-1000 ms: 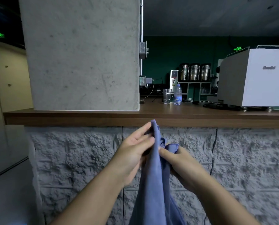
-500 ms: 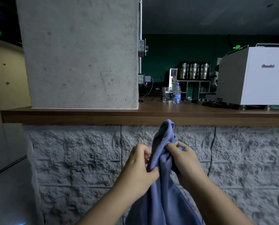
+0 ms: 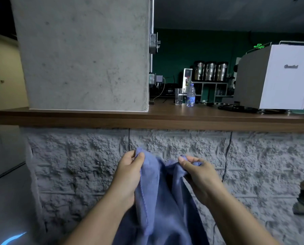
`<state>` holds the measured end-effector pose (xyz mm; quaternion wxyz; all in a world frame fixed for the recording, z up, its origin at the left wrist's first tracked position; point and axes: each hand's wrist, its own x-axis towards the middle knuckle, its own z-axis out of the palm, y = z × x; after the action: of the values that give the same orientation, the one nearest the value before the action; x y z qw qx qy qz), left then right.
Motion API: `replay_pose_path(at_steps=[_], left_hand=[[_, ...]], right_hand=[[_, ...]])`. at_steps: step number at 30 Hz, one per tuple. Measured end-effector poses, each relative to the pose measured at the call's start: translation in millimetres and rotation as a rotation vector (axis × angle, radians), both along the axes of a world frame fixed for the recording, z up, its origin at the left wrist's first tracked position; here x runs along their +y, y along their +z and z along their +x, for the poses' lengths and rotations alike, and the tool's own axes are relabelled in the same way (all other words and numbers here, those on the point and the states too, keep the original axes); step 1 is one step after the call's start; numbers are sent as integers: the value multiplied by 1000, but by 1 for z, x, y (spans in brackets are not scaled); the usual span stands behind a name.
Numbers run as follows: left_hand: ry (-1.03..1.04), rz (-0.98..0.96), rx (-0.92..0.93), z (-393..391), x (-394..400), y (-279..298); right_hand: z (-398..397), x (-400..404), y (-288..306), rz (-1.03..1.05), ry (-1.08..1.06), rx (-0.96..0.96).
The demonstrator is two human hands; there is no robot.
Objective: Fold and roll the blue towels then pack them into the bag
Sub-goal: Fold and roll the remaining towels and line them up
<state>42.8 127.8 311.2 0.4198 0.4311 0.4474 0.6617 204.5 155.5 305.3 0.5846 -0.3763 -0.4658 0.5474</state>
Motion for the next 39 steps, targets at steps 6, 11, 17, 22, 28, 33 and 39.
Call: replay_pose_path(at_steps=[6,11,17,22,28,33,39], left_hand=[[-71,159,-214,19,-10,2],[-393,232,-174,17,-31,2],[-4,595,909,2,-20,-3],[314,633,1108,-9,-12,7],[165,401,740,-13,-5,14],[69,295,678,-11,-6,17],[54,358,746,-4,-13,8]], right_hand=[[-19,-11,-4,-64,82,141],[-16,-18,-2,-42,116,151],[-20,-22,4,27,177,110],[-21,-21,9,154,145,-50],[-16,-19,23,152,19,-121],[-12,-19,29,150,-43,-167],[-13,-22,21,241,-11,-293]])
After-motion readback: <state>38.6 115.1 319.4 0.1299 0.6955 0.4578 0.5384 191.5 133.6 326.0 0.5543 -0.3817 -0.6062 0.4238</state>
